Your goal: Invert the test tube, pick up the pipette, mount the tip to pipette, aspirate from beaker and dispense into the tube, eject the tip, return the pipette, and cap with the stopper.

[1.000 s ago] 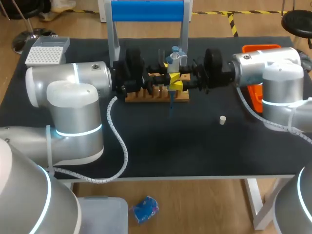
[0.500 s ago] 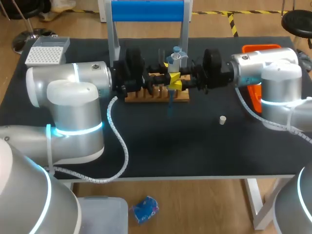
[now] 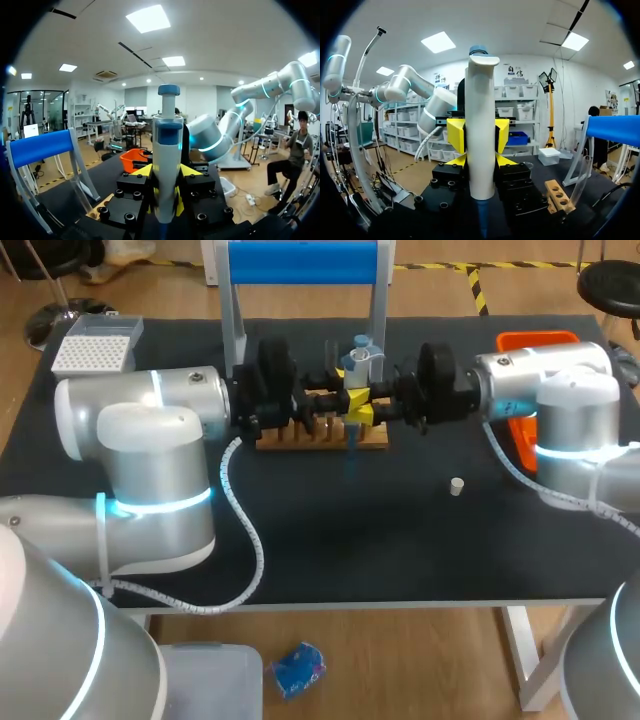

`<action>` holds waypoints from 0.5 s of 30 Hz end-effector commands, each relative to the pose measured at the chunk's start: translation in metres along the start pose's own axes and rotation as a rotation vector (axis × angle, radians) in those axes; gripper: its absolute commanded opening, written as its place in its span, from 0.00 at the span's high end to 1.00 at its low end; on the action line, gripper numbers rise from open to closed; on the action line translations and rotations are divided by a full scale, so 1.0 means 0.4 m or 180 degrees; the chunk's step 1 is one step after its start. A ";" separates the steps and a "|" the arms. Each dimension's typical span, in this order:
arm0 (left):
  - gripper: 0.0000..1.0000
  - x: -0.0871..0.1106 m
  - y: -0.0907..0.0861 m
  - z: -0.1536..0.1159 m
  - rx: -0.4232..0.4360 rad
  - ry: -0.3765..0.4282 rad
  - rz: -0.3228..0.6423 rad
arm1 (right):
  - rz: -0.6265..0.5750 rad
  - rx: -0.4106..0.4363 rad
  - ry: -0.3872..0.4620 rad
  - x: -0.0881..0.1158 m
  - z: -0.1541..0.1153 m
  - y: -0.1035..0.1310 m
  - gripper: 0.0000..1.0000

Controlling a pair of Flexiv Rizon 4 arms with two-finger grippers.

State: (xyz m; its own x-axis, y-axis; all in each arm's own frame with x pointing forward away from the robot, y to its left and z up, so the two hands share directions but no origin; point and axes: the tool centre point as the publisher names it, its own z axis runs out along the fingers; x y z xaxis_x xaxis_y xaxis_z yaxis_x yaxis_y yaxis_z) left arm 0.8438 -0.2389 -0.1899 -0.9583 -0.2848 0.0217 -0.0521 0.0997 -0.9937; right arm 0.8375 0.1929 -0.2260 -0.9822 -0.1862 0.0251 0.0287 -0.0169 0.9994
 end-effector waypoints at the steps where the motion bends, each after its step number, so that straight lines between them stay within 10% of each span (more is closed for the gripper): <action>1: 0.00 0.010 -0.008 -0.001 0.0071 -0.0113 -0.0004 | 0.0007 0.0007 -0.0015 -0.008 -0.006 -0.003 1.00; 15: 0.00 -0.065 -0.030 -0.091 0.0317 -0.0697 -0.0175 | 0.0005 -0.0044 -0.0186 -0.014 -0.081 0.005 1.00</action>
State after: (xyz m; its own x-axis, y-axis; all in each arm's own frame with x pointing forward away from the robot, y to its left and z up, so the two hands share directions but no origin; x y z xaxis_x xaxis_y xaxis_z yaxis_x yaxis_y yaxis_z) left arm 0.8648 -0.2016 -0.1694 -0.8981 -0.4361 0.0562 -0.0886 0.0543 -0.9946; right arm 0.8530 0.1731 -0.2289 -0.9903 -0.1358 0.0295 0.0343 -0.0336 0.9988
